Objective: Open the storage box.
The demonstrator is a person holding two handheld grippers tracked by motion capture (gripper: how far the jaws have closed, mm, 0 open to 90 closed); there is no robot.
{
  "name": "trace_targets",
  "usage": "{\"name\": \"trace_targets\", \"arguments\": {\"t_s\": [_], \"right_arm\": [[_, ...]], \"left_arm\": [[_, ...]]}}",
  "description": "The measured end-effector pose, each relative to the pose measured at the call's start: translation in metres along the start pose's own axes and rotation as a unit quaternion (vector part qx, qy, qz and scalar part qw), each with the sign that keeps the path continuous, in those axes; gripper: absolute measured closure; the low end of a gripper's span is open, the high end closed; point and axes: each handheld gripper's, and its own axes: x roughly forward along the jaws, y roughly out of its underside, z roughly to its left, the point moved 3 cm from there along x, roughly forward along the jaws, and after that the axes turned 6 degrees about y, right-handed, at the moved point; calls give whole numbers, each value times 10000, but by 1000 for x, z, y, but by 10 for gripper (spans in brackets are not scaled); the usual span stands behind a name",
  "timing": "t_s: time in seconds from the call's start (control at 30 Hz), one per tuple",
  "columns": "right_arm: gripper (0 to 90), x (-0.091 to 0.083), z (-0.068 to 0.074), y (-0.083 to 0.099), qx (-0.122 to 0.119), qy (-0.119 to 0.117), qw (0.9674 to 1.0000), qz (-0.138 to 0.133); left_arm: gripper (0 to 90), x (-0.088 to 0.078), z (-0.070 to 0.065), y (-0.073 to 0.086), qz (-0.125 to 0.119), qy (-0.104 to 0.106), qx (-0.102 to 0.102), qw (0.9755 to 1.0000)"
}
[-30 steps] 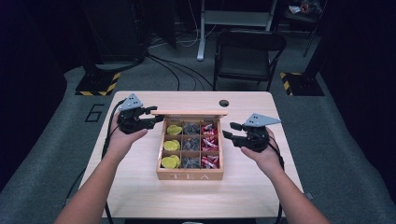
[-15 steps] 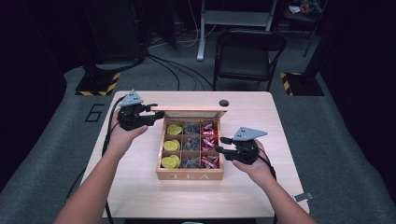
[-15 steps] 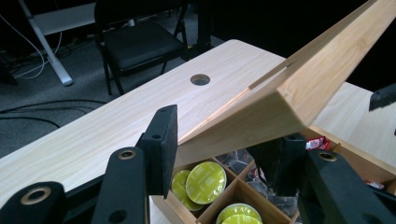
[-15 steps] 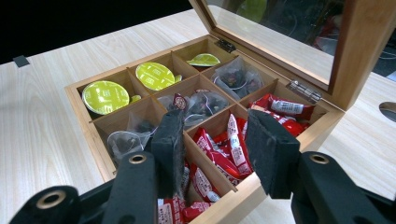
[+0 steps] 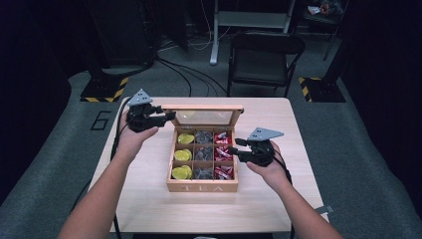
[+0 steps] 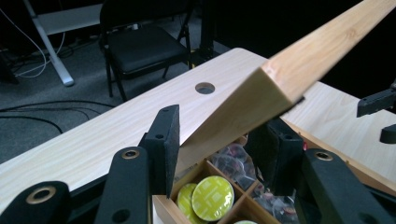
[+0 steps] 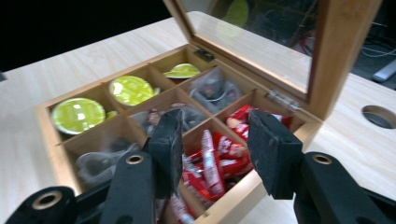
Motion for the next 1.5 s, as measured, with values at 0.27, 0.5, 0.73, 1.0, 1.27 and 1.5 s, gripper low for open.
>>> {"name": "trace_targets", "arguments": {"t_s": [0.27, 0.5, 0.73, 1.0, 1.27, 1.5], "right_arm": [[618, 17, -23, -7, 56, 241, 9997, 81], [593, 30, -40, -17, 113, 487, 9986, 177], [568, 40, -54, -28, 169, 683, 9975, 100], [544, 54, -63, -36, 147, 780, 9967, 166], [530, 62, -70, -42, 212, 824, 9963, 103], [566, 67, -74, -45, 298, 715, 9970, -1]], "left_arm": [[555, 3, 5, -6, 0, -46, -54, 10000], [572, 6, 11, -9, -44, -59, -97, 9999], [578, 8, 16, -14, -8, -82, -136, 9999], [581, 10, 19, -17, 6, -86, -175, 9998], [588, 12, 24, -17, -98, -77, -254, 9996], [589, 13, 25, -17, -105, -88, -247, 9996]]}}
